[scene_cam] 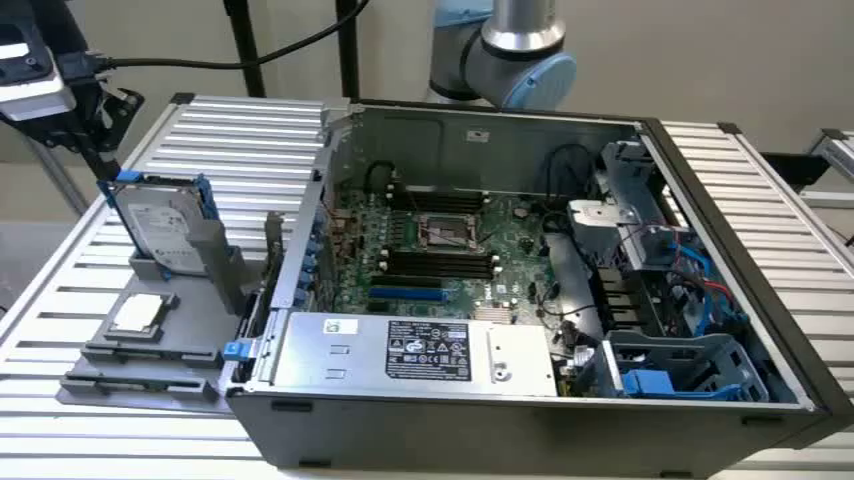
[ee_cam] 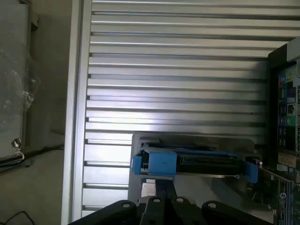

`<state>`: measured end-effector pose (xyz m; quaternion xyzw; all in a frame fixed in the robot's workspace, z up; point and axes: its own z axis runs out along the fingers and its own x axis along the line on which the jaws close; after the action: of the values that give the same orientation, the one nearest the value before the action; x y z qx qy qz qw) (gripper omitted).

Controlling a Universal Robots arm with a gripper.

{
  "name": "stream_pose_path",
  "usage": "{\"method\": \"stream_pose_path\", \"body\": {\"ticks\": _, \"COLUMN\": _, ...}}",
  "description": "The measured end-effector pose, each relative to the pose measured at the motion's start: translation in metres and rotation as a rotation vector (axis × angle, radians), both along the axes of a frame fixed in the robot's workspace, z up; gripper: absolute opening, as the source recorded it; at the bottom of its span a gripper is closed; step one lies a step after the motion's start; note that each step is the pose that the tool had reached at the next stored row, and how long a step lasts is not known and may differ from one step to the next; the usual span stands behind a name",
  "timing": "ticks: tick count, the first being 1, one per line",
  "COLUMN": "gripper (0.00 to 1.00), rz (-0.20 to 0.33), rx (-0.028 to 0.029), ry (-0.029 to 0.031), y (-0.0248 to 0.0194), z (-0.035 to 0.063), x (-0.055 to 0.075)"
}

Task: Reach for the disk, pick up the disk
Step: 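Reach for the disk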

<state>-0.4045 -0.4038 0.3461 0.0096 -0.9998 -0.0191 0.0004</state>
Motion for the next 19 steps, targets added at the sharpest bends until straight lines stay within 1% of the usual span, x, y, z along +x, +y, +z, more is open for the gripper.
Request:
{"method": "stream_pose_path", "body": {"ticks": 13, "gripper": 0.11, "rz": 0.000, "rx": -0.0002, "ry": 0.0000, "y": 0.0001, "z": 0.0000, "x": 0.000}}
{"method": "stream_pose_path", "body": {"ticks": 14, "gripper": 0.11, "rz": 0.000, "rx": -0.0017, "ry": 0.0001, "y": 0.0008, "z": 0.0000, "x": 0.000}}
{"method": "stream_pose_path", "body": {"ticks": 16, "gripper": 0.11, "rz": 0.000, "rx": -0.0050, "ry": -0.0001, "y": 0.0037, "z": -0.0001, "x": 0.000}}
{"method": "stream_pose_path", "body": {"ticks": 19, "gripper": 0.11, "rz": 0.001, "rx": -0.0115, "ry": 0.0000, "y": 0.0101, "z": 0.0000, "x": 0.000}}
